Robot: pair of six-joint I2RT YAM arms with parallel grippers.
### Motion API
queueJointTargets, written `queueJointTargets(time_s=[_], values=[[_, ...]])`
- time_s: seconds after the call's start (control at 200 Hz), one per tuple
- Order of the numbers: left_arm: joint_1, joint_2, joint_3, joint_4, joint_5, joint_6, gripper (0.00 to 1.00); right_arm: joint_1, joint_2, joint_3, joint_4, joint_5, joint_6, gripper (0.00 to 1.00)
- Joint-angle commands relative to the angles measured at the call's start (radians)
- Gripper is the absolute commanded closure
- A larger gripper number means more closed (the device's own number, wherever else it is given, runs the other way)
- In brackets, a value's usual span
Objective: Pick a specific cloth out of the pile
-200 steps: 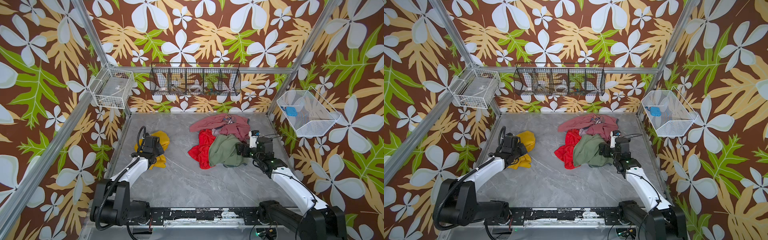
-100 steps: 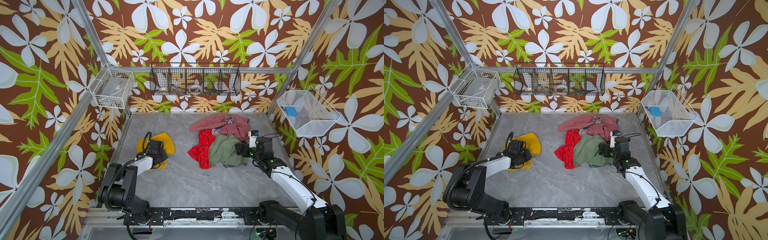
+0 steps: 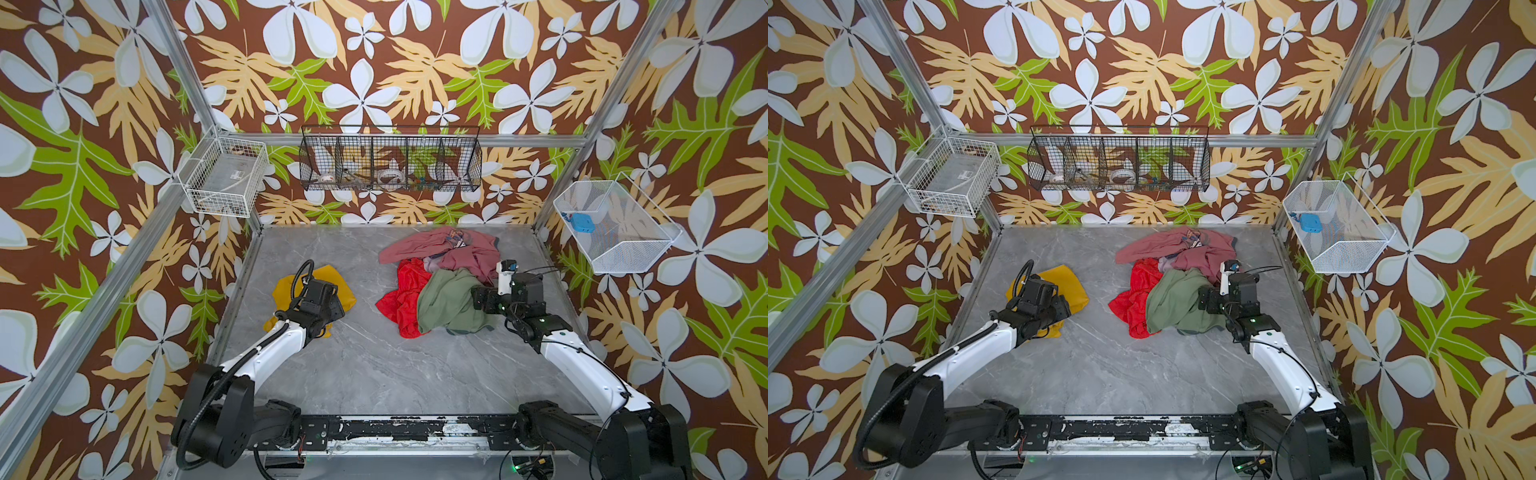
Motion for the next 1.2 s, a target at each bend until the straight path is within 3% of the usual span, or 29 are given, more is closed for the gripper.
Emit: queueJointTargets(time_s=[0.0, 0.115, 0.24, 0.686, 0.796, 1.191], values=[[-0.002, -0.058, 0.017, -0.115, -0.124, 0.006, 0.32, 0.000, 0.005, 0.014, 0.005, 0.014, -0.010, 0.07], [0.007, -0.055, 0.037, -0.149, -0.211, 0.040, 0.26, 0.001, 0.015, 0.011, 0.021, 0.003, -0.002, 0.07], [0.075, 0.048, 0.072, -0.133, -0.103, 0.068, 0.26, 0.000, 0.020, 0.019, 0.018, -0.008, 0.001, 0.07], [0.111, 0.388, 0.121, -0.014, -0.042, 0.077, 0.37, 0.000, -0.057, -0.021, -0.006, 0.034, -0.028, 0.06], [0.113, 0.455, 0.180, -0.024, -0.051, 0.107, 0.46, -0.002, -0.052, -0.019, -0.012, 0.037, -0.030, 0.06], [0.157, 0.683, 0.479, -0.034, -0.019, 0.204, 0.50, -0.001, -0.057, -0.037, 0.000, 0.063, -0.027, 0.05]])
